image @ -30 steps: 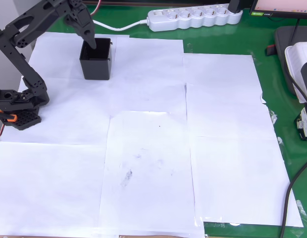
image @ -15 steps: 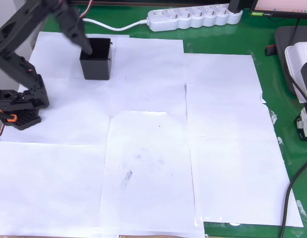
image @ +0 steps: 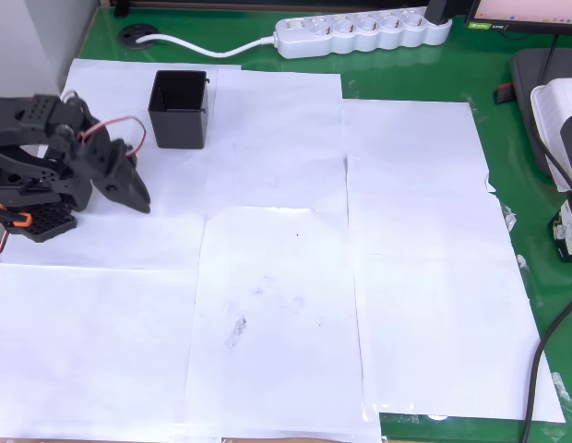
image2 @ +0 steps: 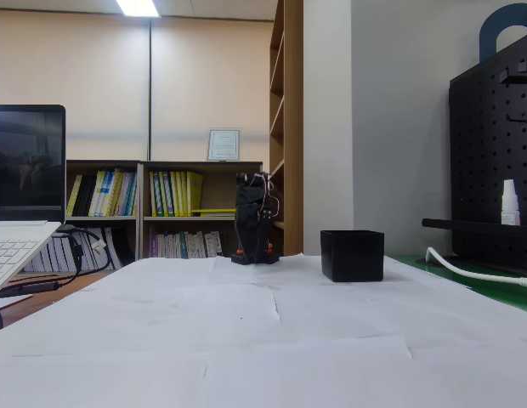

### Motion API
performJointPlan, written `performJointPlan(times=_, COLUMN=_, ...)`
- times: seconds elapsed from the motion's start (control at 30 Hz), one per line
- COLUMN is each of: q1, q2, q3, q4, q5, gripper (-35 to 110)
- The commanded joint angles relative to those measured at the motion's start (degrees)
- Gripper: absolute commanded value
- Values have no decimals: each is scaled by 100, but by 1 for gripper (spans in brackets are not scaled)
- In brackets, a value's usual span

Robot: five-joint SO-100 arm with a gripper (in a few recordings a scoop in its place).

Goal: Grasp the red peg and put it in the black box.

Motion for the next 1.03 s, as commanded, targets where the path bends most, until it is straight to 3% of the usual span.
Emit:
performJointPlan(times=0.0, q1=132, q2=-343, q3=-141, q4=-193, q5=-97, gripper=0)
performJointPlan(times=0.1, q1=79, q2=-606, q3=-141, q4=290, q5=-176, gripper=0)
performJointPlan(times=0.27, q1=-123, q2=-1020, q3=-141, q4=2505, q5=1336, gripper=0)
performJointPlan(times=1.0, q1=-158, q2=-1424, q3=-141, q4=2742, q5=1292, gripper=0)
